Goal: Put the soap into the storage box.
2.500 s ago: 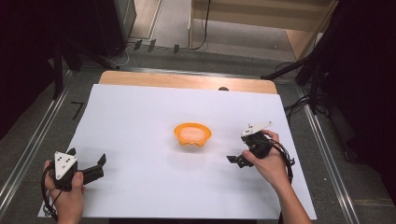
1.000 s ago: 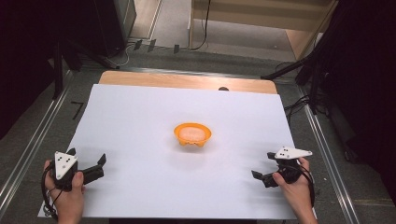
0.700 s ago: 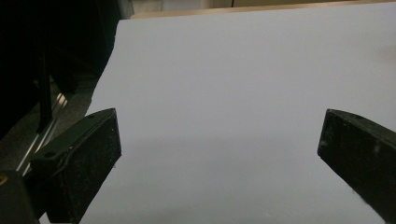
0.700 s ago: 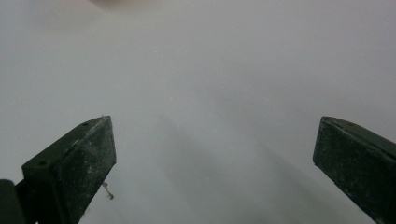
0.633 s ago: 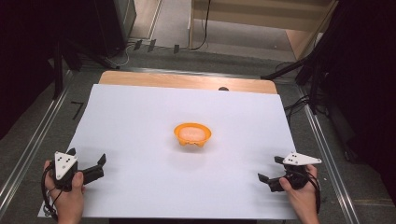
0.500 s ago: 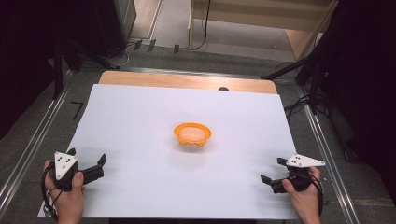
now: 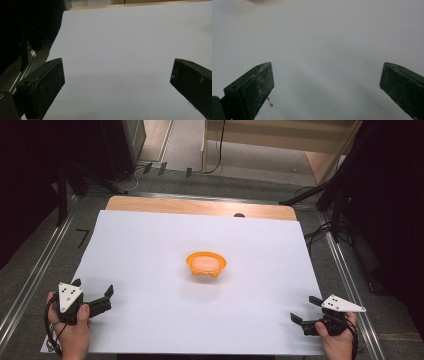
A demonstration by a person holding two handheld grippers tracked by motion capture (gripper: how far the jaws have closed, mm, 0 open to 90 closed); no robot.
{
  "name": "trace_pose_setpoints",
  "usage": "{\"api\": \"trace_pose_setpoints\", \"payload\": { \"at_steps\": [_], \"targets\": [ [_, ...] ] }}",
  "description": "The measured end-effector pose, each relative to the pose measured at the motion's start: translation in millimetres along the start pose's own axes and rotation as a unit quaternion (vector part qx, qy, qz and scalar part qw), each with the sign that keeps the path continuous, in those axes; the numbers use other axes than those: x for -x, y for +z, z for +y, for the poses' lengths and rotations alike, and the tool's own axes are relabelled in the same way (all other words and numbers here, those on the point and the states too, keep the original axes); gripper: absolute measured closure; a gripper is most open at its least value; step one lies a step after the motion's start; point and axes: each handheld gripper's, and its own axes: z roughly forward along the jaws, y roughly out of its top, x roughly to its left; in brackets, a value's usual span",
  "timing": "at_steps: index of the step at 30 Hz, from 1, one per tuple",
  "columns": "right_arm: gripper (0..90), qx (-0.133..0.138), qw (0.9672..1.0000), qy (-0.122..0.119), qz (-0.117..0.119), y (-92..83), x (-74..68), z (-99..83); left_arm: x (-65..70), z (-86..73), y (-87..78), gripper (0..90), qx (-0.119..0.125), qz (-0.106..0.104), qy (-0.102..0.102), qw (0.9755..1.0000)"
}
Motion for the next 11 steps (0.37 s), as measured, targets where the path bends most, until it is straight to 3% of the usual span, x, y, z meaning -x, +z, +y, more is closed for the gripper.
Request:
{"api": "trace_pose_setpoints", "payload": {
  "at_steps": [5, 11],
  "targets": [
    [0.0, 0.014, 0.9999, 0.005, -0.001, -2.6, 1.2, -2.0, 0.1, 0.1, 0.1, 0.0, -0.002, -0.001, -0.001, 1.0],
    [0.0, 0.011, 0.9999, 0.003, -0.002, -0.6, -0.7, -1.7, 0.1, 0.1, 0.2, 0.0, -0.002, -0.001, 0.0, 1.0]
  ]
}}
